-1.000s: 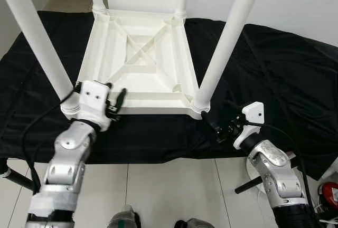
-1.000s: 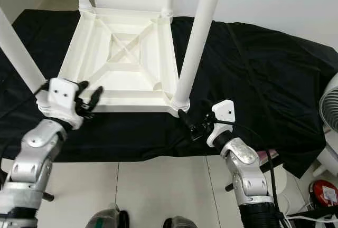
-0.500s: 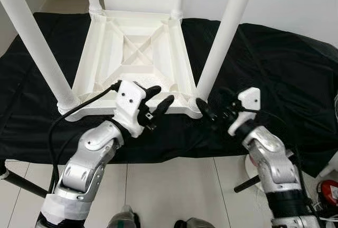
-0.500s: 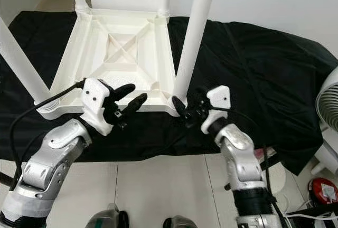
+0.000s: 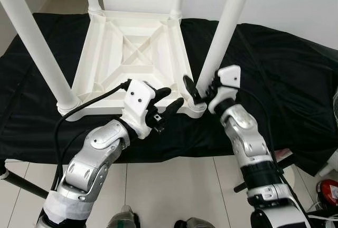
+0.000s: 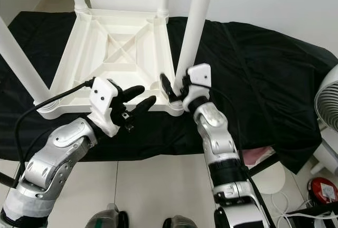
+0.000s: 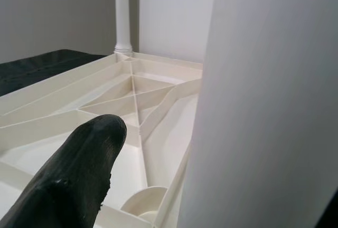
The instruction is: Building children table
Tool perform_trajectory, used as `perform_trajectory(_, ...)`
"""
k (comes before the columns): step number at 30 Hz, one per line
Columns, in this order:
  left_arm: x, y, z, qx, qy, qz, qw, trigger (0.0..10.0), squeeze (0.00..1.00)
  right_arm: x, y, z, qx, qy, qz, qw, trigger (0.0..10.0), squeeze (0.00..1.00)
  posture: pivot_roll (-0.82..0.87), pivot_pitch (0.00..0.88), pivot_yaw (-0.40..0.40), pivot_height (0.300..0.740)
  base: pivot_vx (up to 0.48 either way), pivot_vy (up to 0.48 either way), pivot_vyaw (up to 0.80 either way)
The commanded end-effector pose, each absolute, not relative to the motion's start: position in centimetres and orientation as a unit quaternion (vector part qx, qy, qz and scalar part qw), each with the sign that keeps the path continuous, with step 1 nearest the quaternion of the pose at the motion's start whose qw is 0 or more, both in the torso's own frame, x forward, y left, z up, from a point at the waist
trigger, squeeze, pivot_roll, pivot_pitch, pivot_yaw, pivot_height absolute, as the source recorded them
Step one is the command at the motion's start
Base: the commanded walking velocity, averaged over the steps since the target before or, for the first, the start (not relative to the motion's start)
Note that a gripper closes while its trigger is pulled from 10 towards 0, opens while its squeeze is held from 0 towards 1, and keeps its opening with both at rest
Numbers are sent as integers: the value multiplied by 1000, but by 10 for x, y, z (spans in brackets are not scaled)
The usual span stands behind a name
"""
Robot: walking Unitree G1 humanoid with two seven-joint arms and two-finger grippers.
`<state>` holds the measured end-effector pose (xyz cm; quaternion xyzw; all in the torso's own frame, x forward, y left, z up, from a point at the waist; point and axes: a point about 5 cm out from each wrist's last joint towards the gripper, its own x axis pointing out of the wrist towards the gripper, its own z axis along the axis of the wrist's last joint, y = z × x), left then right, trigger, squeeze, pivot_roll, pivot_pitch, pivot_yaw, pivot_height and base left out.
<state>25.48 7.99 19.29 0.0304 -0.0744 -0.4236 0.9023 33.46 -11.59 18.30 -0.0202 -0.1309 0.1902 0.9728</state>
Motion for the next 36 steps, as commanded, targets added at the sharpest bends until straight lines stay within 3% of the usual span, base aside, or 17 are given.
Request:
perform_trajectory(1, 249, 74, 191, 34, -68, -478, 875, 10000, 0, 336, -119, 180, -23, -126, 172, 977, 10000, 0, 107, 0, -65, 740, 0, 0, 0)
perform_trajectory(17, 250, 72, 192, 32, -64, -478, 876, 10000, 0, 337, -111, 204, -16, -170, 156, 973, 10000, 0, 99, 0, -64, 740, 0, 0, 0)
perform_trajectory(18, 250, 72, 192, 30, -64, -477, 876, 10000, 0, 336, -110, 206, -19, -174, 157, 972, 667, 0, 98, 0, -66, 740, 0, 0, 0)
perform_trajectory(21, 250, 72, 192, 30, -64, -477, 876, 10000, 0, 336, -109, 208, -23, -179, 158, 971, 667, 0, 98, 0, -66, 740, 0, 0, 0)
perform_trajectory(22, 250, 72, 193, 29, -64, -476, 876, 10000, 0, 335, -108, 210, -25, -184, 153, 971, 10000, 0, 99, 0, -68, 740, 0, 0, 0)
perform_trajectory(34, 251, 72, 193, 25, -63, -473, 879, 10000, 0, 334, -107, 215, -36, -190, 134, 972, 10000, 0, 99, 0, -68, 740, 0, 0, 0)
perform_trajectory(35, 251, 72, 193, 25, -63, -473, 879, 10000, 0, 335, -106, 214, -30, -185, 137, 973, 8235, 0, 99, 0, -68, 740, 0, 0, 0)
perform_trajectory(36, 251, 72, 193, 25, -63, -473, 879, 10000, 0, 335, -106, 214, -30, -185, 137, 973, 8235, 0, 99, 0, -68, 740, 0, 0, 0)
